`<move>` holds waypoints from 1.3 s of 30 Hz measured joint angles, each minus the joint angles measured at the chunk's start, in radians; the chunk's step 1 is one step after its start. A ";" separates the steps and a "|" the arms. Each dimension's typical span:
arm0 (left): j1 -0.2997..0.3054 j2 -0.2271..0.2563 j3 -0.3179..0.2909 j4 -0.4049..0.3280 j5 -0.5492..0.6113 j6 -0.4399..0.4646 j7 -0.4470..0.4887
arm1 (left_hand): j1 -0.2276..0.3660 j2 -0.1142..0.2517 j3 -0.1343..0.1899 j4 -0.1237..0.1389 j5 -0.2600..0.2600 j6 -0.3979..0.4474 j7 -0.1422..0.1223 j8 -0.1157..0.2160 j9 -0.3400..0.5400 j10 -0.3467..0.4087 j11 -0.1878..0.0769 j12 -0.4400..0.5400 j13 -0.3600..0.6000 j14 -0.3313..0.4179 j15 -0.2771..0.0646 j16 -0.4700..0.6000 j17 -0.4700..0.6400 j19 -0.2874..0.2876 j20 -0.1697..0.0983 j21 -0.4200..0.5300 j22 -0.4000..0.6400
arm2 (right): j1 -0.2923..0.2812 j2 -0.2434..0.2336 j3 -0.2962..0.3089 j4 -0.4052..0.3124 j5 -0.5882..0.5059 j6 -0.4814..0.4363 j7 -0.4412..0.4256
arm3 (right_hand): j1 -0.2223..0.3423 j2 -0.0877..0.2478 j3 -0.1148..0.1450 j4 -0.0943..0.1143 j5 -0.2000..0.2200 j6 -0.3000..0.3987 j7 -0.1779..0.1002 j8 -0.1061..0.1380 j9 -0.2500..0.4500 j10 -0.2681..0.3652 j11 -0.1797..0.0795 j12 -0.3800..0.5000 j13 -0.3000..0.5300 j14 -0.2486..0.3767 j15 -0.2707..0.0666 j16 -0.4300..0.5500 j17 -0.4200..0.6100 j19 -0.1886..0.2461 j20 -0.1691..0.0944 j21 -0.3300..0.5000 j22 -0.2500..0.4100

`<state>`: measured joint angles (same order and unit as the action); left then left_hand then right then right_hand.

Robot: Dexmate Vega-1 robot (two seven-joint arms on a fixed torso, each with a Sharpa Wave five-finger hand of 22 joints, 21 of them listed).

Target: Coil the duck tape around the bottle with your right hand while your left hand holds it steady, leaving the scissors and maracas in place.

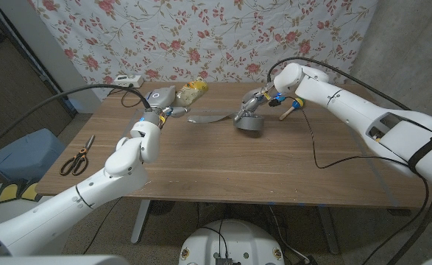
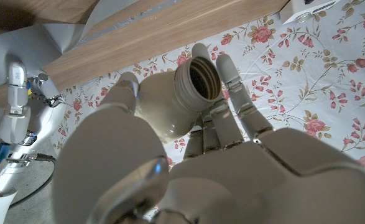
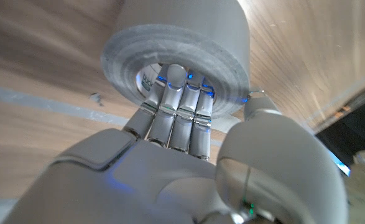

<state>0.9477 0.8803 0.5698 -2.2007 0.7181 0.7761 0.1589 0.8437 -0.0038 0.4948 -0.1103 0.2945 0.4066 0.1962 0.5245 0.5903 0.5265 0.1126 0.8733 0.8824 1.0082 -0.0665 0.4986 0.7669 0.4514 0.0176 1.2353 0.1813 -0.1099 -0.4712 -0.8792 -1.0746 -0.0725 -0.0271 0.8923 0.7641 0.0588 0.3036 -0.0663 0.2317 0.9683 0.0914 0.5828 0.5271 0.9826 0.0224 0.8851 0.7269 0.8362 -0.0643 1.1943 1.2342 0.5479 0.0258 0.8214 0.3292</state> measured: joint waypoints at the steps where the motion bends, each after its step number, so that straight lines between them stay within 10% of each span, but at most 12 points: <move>1: 0.001 0.000 -0.001 0.000 0.000 -0.001 0.001 | 0.000 0.000 0.000 0.000 0.000 0.000 0.000 0.000 0.000 0.000 0.000 0.000 0.000 0.000 0.000 0.000 0.000 0.000 0.000 0.003 0.000 | 0.000 0.007 0.013 0.025 0.022 0.008 0.003 | 0.000 0.000 0.000 0.000 0.001 0.000 0.000 0.008 0.011 0.000 0.000 0.010 0.000 0.002 0.002 0.012 0.003 0.000 0.000 0.009 0.001; 21: 0.005 0.003 -0.014 0.011 -0.016 -0.022 0.019 | 0.002 -0.002 0.000 0.000 0.000 0.000 0.000 0.000 -0.001 0.002 0.002 -0.008 0.000 0.000 0.000 -0.008 0.012 0.000 0.000 0.004 0.000 | 0.046 0.196 0.258 0.580 0.506 0.164 0.059 | 0.016 -0.016 0.000 0.000 0.006 -0.008 -0.008 0.048 0.045 0.008 0.008 0.052 0.091 0.009 0.009 0.114 0.002 0.024 0.016 0.116 0.017; 29: 0.010 0.006 -0.019 0.011 -0.019 -0.029 0.024 | 0.005 -0.005 0.000 0.000 -0.002 0.000 0.000 0.000 -0.005 0.004 0.000 -0.012 0.005 0.000 0.000 -0.015 0.018 0.000 0.000 0.004 0.000 | 0.024 0.228 0.351 0.635 0.634 0.098 0.054 | 0.026 -0.026 0.002 0.002 0.005 -0.007 -0.007 0.058 0.054 0.011 0.011 0.069 0.102 0.014 0.014 0.142 0.002 0.038 0.012 0.158 0.021; 39: 0.013 0.009 -0.024 0.012 -0.023 -0.047 0.034 | 0.005 -0.005 0.000 0.000 0.002 0.004 0.004 0.000 -0.006 0.007 0.000 -0.012 0.011 0.009 0.002 -0.015 0.023 0.000 0.000 0.004 0.000 | -0.126 0.202 0.444 0.442 0.788 -0.048 -0.105 | 0.026 -0.026 0.008 0.008 0.001 -0.011 -0.011 0.070 0.060 0.006 0.006 0.071 0.169 0.014 0.014 0.156 0.002 0.038 0.012 0.185 0.021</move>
<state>0.9606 0.8898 0.5460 -2.1882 0.6947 0.7291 0.1932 0.8488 -0.0089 0.4948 -0.1103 0.2965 0.4107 0.2003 0.5245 0.5843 0.5338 0.1128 0.8615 0.8931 1.0170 -0.0645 0.4839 0.7900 0.4516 0.0177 1.2391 0.1816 -0.2358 -0.2690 -0.4347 -0.6325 0.7153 -0.0750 0.7870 0.7898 0.0330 0.3121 -0.0578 0.2323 0.9572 0.0803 0.6525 0.5871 0.9882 0.0282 0.9563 0.8958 0.8507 -0.0500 1.3505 1.2358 0.5862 0.0376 1.0065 0.3505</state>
